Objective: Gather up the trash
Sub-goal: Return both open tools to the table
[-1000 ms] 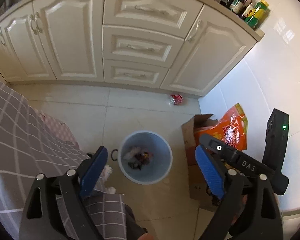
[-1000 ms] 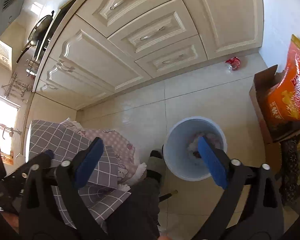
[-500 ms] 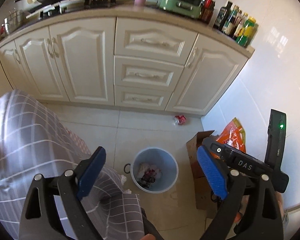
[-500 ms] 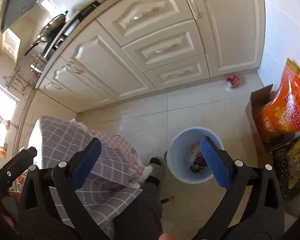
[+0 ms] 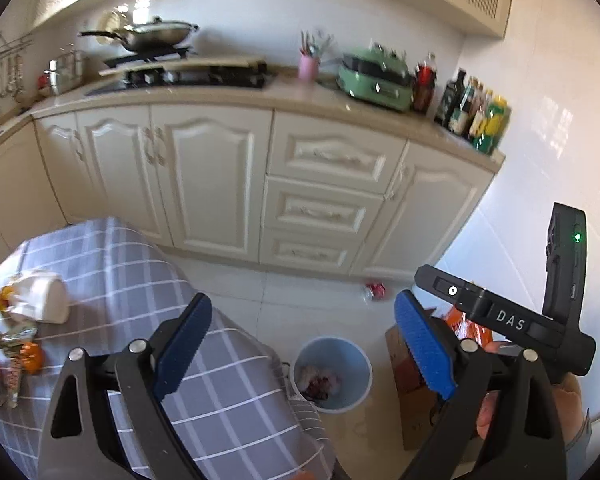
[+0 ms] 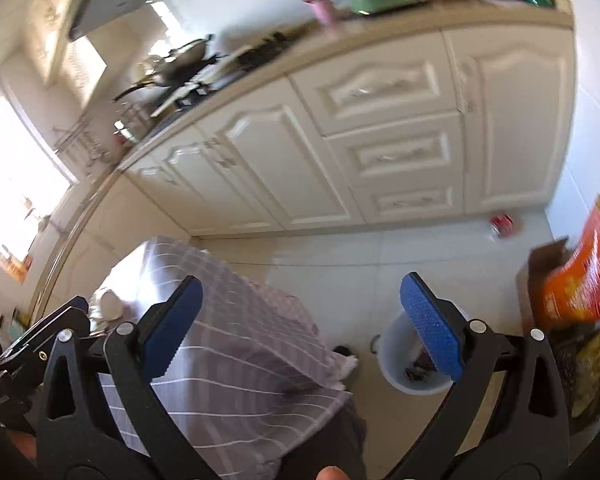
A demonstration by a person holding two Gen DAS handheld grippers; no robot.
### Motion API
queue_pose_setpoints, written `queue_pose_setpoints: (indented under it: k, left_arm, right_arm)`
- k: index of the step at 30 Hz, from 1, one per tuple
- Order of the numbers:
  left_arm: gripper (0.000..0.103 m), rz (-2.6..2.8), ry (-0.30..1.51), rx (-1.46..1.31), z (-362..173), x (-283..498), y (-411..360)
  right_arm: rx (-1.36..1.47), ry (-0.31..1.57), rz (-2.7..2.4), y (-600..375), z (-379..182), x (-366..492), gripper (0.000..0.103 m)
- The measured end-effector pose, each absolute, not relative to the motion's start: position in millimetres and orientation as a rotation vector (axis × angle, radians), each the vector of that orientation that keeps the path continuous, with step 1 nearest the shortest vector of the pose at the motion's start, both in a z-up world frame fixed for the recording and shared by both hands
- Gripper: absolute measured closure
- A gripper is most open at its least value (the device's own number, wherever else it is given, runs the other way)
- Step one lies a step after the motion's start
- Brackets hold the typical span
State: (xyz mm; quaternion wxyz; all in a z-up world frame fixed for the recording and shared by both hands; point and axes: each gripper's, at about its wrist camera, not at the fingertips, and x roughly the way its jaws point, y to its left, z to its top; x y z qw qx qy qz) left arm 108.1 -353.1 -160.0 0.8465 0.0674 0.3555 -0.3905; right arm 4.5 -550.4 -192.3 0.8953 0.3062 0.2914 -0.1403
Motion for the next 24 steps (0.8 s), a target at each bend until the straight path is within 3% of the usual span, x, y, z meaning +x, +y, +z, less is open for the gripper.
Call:
queue_pose_setpoints:
  k: [12, 24]
  left_arm:
    - [0.012, -0.714, 0.601, 0.072, -112, 103, -253]
    - [0.012, -0.601, 0.531, 0.009, -98, 102, -161]
  right_arm:
    - [0.527, 0.559, -0.108, -458, -141, 47, 0.006]
    - [0.432, 0.547, 0.046, -378, -113, 78, 0.006]
